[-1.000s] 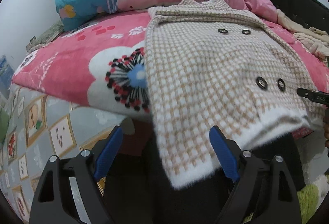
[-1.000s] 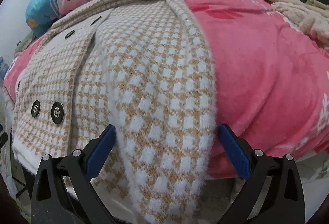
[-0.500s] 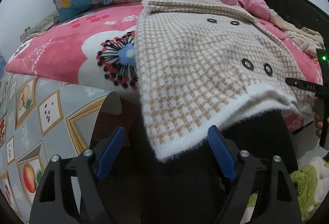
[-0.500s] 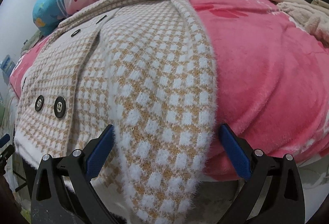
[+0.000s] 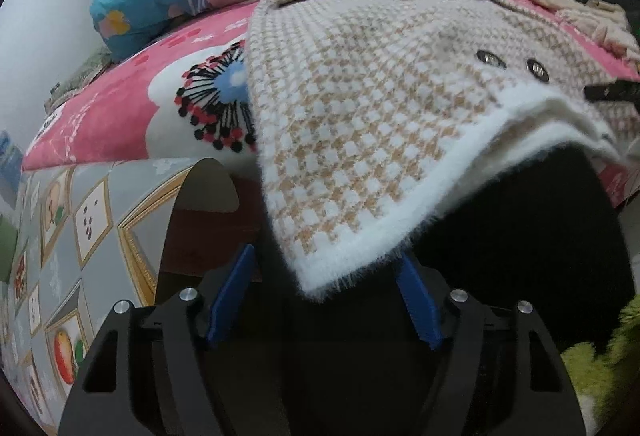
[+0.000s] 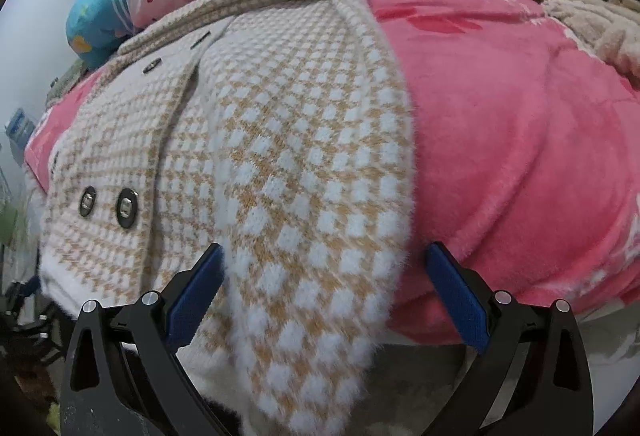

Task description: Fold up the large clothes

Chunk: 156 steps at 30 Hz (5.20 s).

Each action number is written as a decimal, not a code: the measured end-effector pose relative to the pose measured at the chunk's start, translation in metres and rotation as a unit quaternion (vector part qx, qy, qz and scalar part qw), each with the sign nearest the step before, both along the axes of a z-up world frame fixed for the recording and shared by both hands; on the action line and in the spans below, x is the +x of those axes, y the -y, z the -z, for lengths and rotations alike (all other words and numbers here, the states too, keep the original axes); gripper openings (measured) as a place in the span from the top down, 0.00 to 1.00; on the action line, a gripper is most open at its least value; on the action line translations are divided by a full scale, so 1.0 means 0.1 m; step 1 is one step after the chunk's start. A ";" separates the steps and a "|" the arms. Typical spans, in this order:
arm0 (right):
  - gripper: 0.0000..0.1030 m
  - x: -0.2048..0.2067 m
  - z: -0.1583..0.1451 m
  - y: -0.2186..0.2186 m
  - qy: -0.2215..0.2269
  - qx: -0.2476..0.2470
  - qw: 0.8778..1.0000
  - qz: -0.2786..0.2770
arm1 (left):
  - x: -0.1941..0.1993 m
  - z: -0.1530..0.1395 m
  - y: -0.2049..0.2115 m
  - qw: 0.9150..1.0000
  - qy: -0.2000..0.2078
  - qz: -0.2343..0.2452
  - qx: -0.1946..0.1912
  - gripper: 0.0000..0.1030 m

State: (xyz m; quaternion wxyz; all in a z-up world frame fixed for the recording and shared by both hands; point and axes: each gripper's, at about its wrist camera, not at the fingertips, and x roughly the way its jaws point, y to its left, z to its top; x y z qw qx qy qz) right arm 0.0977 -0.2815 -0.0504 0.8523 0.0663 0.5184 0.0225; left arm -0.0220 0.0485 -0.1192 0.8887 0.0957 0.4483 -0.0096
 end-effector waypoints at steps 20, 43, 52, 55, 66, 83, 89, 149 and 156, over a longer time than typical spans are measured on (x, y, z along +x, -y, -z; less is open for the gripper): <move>0.09 -0.69 0.25 0.57 -0.073 0.253 0.962 0.070 | -0.19 -0.14 -0.24 0.998 0.028 -0.010 -0.053 0.59; 0.10 -0.56 0.37 0.66 -0.081 0.333 0.936 0.081 | -0.08 -0.07 0.11 0.999 0.035 0.024 0.015 0.41; 0.10 -0.48 0.36 0.62 -0.081 0.337 0.934 0.083 | -0.06 -0.03 0.11 0.999 0.037 0.016 0.025 0.41; 0.10 -0.47 0.36 0.64 -0.083 0.335 0.935 0.078 | -0.06 -0.04 0.10 0.999 0.039 0.015 0.027 0.41; 0.10 -0.36 0.38 0.52 -0.095 0.325 0.939 0.064 | -0.02 -0.01 0.10 0.998 0.051 0.015 0.043 0.41; 0.23 -0.35 0.35 0.53 -0.100 0.316 0.942 0.048 | -0.01 -0.08 0.07 0.997 0.063 0.008 0.036 0.60; 0.25 -0.39 0.38 0.60 -0.104 0.317 0.942 0.044 | -0.02 -0.07 0.06 0.997 0.063 0.008 0.036 0.60; 0.92 -0.55 -0.48 0.39 -0.021 0.309 0.951 -0.015 | -0.01 -0.85 0.09 0.987 0.150 0.043 0.027 0.88; 0.92 -0.50 -0.55 0.56 0.004 0.317 0.948 -0.020 | 0.11 -0.99 0.05 0.985 0.161 0.054 0.024 0.88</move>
